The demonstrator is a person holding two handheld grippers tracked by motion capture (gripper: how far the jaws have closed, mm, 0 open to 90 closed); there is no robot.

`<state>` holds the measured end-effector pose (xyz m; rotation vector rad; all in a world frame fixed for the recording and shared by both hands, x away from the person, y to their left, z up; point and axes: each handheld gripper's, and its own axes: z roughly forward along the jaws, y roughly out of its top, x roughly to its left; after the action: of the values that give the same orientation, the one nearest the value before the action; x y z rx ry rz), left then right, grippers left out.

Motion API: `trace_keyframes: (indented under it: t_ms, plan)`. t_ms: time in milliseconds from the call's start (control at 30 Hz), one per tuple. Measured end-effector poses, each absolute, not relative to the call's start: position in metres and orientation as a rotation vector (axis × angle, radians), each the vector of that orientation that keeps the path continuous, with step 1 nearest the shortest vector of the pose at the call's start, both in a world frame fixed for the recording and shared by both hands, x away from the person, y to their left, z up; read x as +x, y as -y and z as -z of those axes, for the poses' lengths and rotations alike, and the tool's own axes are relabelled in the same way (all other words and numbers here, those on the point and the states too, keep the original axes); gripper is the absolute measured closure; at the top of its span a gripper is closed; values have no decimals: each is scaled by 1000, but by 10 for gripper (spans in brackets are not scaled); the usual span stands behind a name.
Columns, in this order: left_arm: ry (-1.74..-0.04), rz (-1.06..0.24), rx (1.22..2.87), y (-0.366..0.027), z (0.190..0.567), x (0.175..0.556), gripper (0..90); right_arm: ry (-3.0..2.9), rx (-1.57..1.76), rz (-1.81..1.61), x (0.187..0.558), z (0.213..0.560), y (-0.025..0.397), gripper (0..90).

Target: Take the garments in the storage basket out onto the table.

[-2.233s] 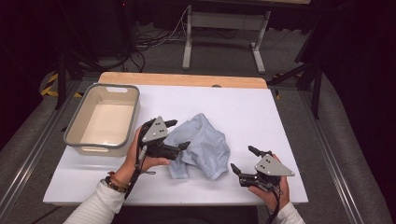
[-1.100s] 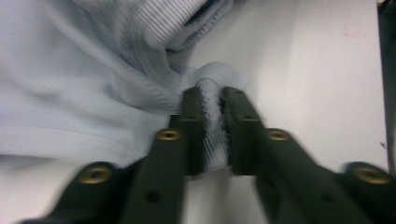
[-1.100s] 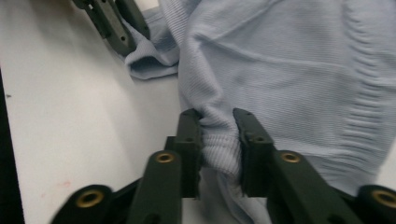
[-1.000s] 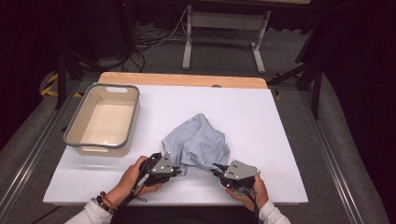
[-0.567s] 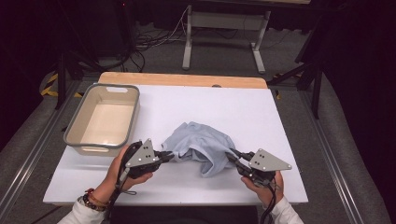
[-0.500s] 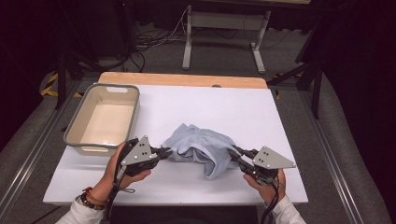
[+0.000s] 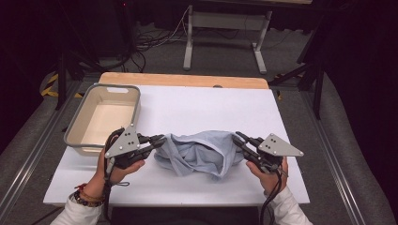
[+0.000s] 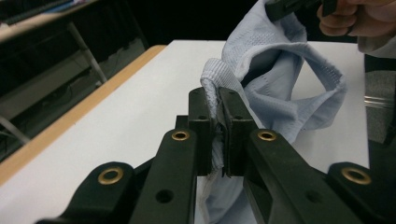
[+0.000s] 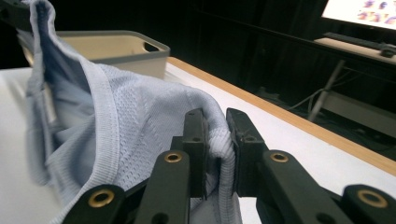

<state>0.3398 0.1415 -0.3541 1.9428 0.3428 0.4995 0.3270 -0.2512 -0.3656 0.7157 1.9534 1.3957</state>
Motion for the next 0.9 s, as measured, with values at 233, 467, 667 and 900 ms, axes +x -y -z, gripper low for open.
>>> trace_keyframes:
  t_ms: [233, 467, 667, 900]
  plan:
    - [-374, -526, 2032, -126, 382, 351, 847, -1974, 742, -1337, 337, 381, 245, 784]
    - [-393, -580, 2053, -123, 390, 358, 846, -1984, 822, -1276, 354, 396, 252, 688]
    - [-435, -618, 2020, -115, 382, 386, 846, -1975, 861, -1231, 387, 396, 249, 691]
    - [-482, -592, 2001, -108, 387, 405, 844, -1930, 865, -1166, 400, 395, 242, 613]
